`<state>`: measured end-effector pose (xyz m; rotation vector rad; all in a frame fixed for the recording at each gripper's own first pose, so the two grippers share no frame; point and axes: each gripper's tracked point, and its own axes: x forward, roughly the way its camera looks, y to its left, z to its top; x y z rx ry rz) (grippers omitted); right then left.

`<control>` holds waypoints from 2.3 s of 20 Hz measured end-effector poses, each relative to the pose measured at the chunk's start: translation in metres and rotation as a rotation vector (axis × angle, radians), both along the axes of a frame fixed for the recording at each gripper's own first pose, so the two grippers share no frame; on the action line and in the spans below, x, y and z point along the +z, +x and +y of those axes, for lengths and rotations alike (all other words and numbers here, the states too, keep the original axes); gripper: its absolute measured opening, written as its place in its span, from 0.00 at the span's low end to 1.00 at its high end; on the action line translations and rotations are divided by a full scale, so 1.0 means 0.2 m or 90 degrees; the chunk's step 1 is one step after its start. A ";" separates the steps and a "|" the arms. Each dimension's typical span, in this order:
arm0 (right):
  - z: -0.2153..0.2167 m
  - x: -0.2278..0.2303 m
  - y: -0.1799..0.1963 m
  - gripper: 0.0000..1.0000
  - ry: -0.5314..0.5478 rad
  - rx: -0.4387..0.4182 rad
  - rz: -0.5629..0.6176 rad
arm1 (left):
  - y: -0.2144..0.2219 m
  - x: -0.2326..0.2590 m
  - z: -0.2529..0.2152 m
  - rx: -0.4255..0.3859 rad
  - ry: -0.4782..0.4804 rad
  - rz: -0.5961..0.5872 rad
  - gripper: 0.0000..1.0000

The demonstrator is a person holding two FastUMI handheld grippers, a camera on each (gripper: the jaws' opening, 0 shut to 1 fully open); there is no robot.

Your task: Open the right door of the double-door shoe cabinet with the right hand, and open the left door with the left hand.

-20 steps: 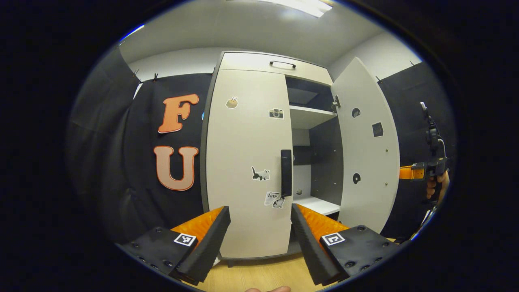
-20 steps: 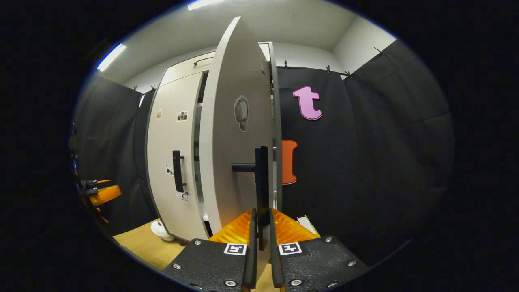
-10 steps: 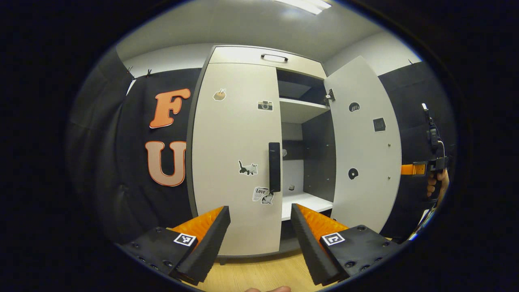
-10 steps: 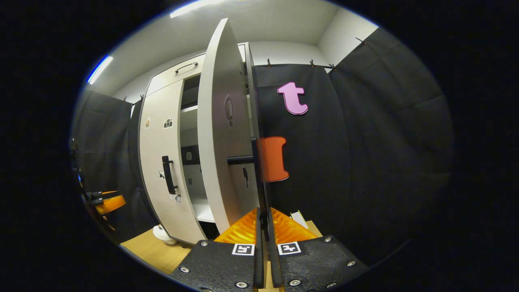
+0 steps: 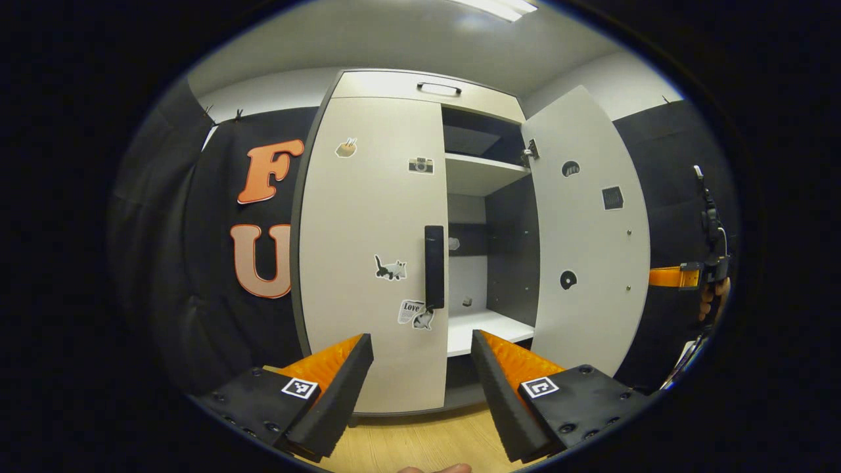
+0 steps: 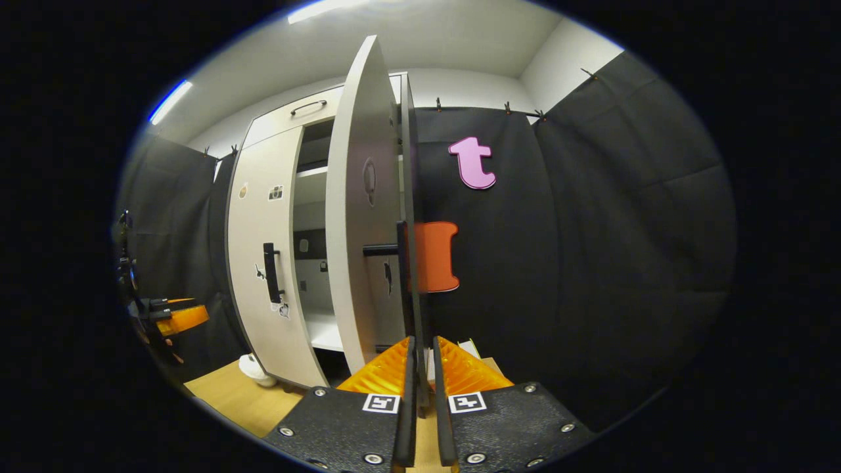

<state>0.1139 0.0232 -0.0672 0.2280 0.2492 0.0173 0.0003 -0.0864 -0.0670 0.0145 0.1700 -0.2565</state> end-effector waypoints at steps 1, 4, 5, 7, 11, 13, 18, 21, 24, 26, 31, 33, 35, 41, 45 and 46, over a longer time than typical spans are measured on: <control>-0.02 0.01 -0.01 0.13 0.003 -0.004 -0.003 | 0.01 0.00 0.00 0.002 -0.001 0.001 0.96; -0.14 0.00 -0.07 0.14 0.003 -0.046 0.005 | 0.05 0.00 -0.03 0.002 -0.017 0.008 0.96; -0.15 0.00 -0.06 0.14 0.007 -0.056 0.006 | 0.06 0.01 -0.03 0.003 -0.015 0.005 0.96; -0.15 -0.02 -0.08 0.17 0.015 -0.055 0.012 | 0.09 0.01 -0.04 0.007 -0.015 0.006 0.96; -0.20 -0.02 -0.08 0.43 0.004 -0.065 0.007 | 0.14 0.00 -0.10 0.002 -0.027 0.011 0.96; -0.20 -0.02 -0.07 0.57 0.011 -0.063 -0.001 | 0.18 -0.02 -0.13 0.004 -0.029 0.012 0.96; -0.25 -0.05 -0.06 0.77 -0.021 -0.075 -0.004 | 0.32 -0.10 -0.15 0.024 -0.021 0.031 0.96; -0.27 -0.03 -0.06 0.78 -0.020 -0.080 -0.010 | 0.40 -0.14 -0.16 0.025 -0.022 0.047 0.96; -0.29 0.00 -0.05 0.78 -0.009 -0.088 -0.031 | 0.48 -0.15 -0.19 0.032 -0.008 0.048 0.96; -0.31 0.01 -0.05 0.78 -0.011 -0.093 -0.038 | 0.54 -0.14 -0.19 0.045 0.002 0.039 0.97; -0.34 -0.04 -0.05 0.78 -0.014 -0.098 -0.029 | 0.73 -0.12 -0.21 0.057 0.001 0.028 0.95; -0.34 -0.06 -0.05 0.78 -0.018 -0.096 -0.025 | 0.81 -0.11 -0.22 0.062 -0.002 0.024 0.93; -0.35 -0.08 -0.05 0.78 -0.024 -0.100 -0.018 | 0.88 -0.07 -0.23 0.063 0.003 0.008 0.91; -0.36 -0.11 -0.05 0.78 -0.030 -0.100 -0.004 | 1.00 -0.10 -0.24 0.110 0.049 0.030 0.80; -0.37 -0.16 -0.06 0.78 -0.040 -0.106 0.015 | 1.01 -0.08 -0.29 0.120 0.054 0.038 0.76; -0.37 -0.16 -0.06 0.78 -0.039 -0.107 0.019 | 1.01 -0.09 -0.30 0.119 0.051 0.042 0.68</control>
